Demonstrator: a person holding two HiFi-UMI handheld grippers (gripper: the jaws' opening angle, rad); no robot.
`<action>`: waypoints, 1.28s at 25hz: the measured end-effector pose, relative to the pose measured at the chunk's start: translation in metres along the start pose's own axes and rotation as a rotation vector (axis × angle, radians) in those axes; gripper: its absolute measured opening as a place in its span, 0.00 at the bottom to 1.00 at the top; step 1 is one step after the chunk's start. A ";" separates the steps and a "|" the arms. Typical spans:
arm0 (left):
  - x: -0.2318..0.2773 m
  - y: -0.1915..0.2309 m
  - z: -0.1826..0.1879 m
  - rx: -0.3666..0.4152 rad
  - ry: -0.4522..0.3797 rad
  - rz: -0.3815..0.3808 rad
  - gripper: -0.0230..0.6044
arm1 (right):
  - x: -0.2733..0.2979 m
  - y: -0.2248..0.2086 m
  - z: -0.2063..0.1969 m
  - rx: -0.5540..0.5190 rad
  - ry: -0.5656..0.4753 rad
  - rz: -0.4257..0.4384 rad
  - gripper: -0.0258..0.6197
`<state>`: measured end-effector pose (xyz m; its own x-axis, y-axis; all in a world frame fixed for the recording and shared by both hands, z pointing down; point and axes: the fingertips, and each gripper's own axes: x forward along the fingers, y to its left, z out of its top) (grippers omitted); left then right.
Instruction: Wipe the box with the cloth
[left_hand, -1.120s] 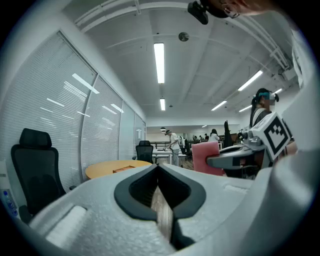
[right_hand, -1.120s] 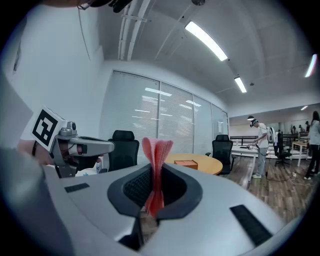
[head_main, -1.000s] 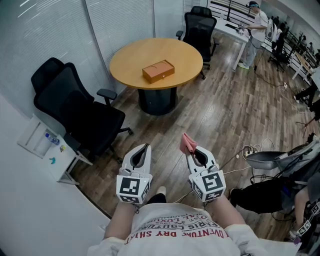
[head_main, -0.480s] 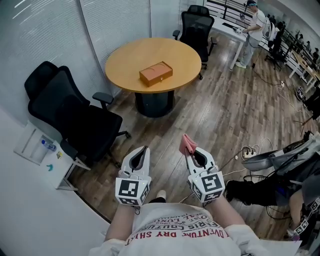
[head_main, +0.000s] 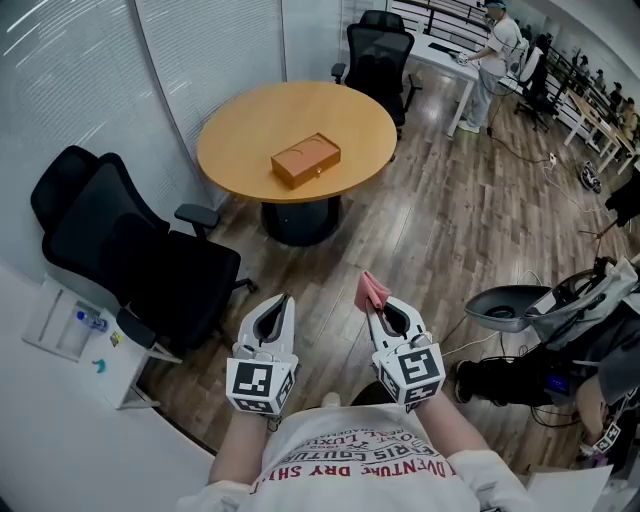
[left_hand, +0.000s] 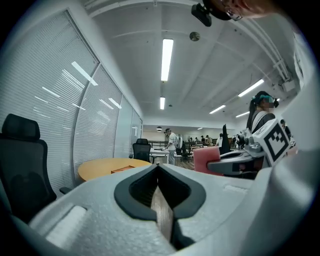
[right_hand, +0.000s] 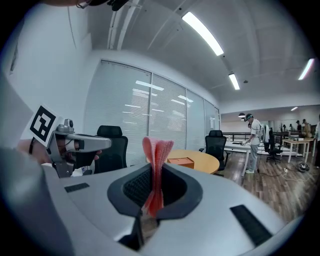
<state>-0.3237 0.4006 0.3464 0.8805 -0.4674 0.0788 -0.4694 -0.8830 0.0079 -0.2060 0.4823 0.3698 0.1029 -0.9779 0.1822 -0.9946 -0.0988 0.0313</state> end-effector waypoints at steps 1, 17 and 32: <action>0.002 0.002 0.001 -0.007 0.002 0.000 0.05 | 0.002 -0.002 0.001 -0.002 0.006 -0.002 0.09; 0.114 0.051 0.000 -0.010 0.049 0.126 0.05 | 0.129 -0.084 0.004 0.029 0.043 0.109 0.09; 0.336 0.092 0.025 -0.045 0.043 0.286 0.05 | 0.303 -0.235 0.031 -0.019 0.057 0.291 0.09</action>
<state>-0.0695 0.1609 0.3491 0.7088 -0.6940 0.1264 -0.7015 -0.7123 0.0230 0.0586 0.2036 0.3875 -0.1855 -0.9527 0.2409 -0.9821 0.1880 -0.0125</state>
